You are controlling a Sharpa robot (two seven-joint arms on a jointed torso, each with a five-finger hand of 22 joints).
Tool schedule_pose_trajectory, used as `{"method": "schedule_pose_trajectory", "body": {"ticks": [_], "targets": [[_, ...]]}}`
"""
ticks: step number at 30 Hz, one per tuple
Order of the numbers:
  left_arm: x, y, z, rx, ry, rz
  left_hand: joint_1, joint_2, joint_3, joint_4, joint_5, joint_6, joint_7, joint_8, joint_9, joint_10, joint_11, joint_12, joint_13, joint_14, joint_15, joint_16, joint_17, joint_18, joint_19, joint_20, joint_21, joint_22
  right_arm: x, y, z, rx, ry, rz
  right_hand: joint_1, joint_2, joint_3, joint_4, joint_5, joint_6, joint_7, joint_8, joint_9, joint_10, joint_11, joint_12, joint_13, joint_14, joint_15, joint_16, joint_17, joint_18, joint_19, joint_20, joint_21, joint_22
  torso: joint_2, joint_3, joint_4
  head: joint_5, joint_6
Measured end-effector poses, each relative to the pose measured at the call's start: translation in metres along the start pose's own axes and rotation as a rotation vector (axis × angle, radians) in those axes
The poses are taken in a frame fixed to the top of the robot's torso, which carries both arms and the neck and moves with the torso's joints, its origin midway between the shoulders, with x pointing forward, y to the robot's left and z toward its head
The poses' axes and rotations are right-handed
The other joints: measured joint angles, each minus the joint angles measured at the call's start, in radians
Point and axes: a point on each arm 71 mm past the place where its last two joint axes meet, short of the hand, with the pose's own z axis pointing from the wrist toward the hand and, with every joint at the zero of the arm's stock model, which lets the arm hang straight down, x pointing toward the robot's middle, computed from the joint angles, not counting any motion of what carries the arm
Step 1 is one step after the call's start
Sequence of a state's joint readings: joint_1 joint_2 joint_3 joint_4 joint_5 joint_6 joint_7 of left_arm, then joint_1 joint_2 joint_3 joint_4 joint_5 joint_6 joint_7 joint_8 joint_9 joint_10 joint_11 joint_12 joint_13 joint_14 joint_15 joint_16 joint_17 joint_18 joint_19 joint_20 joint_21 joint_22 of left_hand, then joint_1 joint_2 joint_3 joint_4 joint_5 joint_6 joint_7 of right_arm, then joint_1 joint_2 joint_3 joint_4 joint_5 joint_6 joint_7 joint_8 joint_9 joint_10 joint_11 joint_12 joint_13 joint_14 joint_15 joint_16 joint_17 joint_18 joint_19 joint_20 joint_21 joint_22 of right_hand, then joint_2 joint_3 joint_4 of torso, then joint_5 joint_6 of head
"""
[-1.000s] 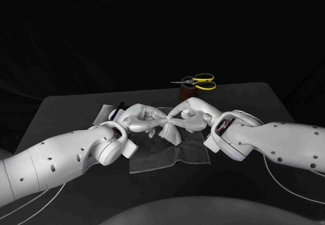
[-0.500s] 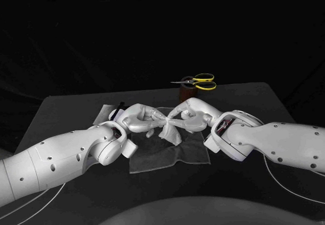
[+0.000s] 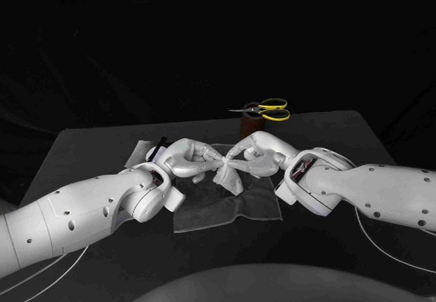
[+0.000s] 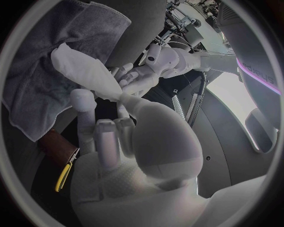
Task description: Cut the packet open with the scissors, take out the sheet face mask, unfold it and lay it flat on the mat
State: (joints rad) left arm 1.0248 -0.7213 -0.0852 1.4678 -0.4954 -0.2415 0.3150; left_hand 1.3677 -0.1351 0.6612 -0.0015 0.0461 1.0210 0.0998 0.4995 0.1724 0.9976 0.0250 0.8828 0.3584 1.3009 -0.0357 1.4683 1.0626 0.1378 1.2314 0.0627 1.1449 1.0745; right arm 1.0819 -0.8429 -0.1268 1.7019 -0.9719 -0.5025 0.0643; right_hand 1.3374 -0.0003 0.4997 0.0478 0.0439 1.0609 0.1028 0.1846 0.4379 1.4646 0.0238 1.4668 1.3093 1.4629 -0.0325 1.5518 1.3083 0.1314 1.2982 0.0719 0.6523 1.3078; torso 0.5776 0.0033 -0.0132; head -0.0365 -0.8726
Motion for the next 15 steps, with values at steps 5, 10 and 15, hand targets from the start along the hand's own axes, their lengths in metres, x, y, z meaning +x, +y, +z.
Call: {"method": "schedule_pose_trajectory", "body": {"ticks": [5,10,15], "targets": [[0.0001,-0.0010,0.0000,0.009,-0.008,0.001,-0.055,-0.026,0.111,-0.042,0.000,-0.014,-0.002,0.026,0.000,-0.014,-0.004,0.038,0.051,0.027,-0.002,0.021,0.051,-0.015,0.023,0.002,0.059,0.065,-0.0015,-0.0016,-0.0007,0.004,-0.004,-0.009,0.000,0.000,0.001,-0.001,0.000,0.006,-0.001,0.005,0.000,0.000,0.000,0.000,0.000,0.000,0.000,0.000,0.000,0.000,0.000,0.000,0.000,0.000,0.000,0.0000,0.0000,0.000,0.000],[-0.0010,-0.0013,-0.0003,0.013,-0.020,0.005,-0.101,-0.040,0.187,-0.075,0.011,-0.015,-0.004,0.037,0.029,-0.017,-0.005,0.059,0.079,0.044,-0.003,0.034,0.091,-0.015,0.027,-0.002,0.091,0.099,-0.0028,-0.0031,-0.0013,0.009,-0.009,-0.015,0.000,0.000,0.001,-0.001,-0.002,0.008,-0.001,0.008,0.003,-0.001,0.002,0.000,-0.001,0.000,0.000,0.004,0.000,0.000,0.000,0.000,0.000,0.000,0.000,0.0000,0.0001,0.000,0.000],[-0.0030,-0.0010,-0.0008,0.013,-0.036,0.012,-0.124,-0.044,0.221,-0.095,0.024,-0.016,-0.004,0.039,0.030,-0.017,-0.005,0.071,0.094,0.052,-0.006,0.037,0.114,-0.015,0.034,-0.002,0.105,0.117,-0.0041,-0.0041,-0.0020,0.012,-0.016,-0.019,0.000,0.000,0.001,-0.001,-0.001,0.011,-0.003,0.008,0.004,-0.002,0.002,0.000,-0.001,0.000,0.000,0.004,0.000,-0.001,0.000,0.000,0.000,0.000,0.000,-0.0001,0.0003,0.000,0.000]]}}
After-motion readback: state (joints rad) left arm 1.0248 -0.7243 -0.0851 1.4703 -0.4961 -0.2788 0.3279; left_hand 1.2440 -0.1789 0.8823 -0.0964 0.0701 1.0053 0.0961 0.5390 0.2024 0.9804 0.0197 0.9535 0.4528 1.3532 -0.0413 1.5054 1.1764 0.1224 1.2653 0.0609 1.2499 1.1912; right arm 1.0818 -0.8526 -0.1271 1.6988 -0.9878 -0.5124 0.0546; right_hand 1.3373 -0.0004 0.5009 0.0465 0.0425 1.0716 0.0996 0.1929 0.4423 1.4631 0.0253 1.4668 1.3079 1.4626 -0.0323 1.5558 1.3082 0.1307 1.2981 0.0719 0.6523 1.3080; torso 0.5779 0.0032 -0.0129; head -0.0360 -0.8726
